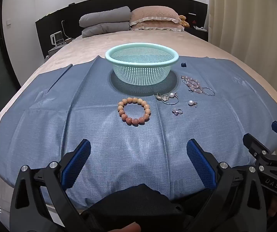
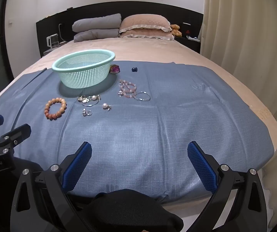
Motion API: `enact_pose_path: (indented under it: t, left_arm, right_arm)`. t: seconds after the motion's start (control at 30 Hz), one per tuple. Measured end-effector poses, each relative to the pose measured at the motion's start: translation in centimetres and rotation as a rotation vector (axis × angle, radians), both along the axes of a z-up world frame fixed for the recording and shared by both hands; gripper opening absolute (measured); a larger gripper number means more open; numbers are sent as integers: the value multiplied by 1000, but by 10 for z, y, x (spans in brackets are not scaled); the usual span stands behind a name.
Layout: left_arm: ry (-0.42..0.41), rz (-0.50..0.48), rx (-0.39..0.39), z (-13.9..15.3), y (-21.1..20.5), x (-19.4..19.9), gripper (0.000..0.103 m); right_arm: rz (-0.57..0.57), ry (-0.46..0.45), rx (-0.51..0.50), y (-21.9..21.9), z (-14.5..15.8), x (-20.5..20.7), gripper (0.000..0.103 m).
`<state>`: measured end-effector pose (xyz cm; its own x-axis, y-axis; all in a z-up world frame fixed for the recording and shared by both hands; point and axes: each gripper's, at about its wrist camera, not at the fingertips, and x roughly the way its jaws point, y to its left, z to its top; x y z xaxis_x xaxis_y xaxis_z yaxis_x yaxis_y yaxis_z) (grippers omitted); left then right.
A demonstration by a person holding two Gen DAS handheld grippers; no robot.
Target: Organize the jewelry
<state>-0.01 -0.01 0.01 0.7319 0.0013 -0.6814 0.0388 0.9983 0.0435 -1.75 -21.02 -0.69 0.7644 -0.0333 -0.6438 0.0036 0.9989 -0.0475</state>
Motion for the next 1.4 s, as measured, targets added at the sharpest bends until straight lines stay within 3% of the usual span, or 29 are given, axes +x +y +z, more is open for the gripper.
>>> enact_pose_path:
  t: [1.4]
  left_arm:
    - [21,-6,-9,-2,-1,3,97]
  right_arm:
    - [9,14,5,1,-2,2,95]
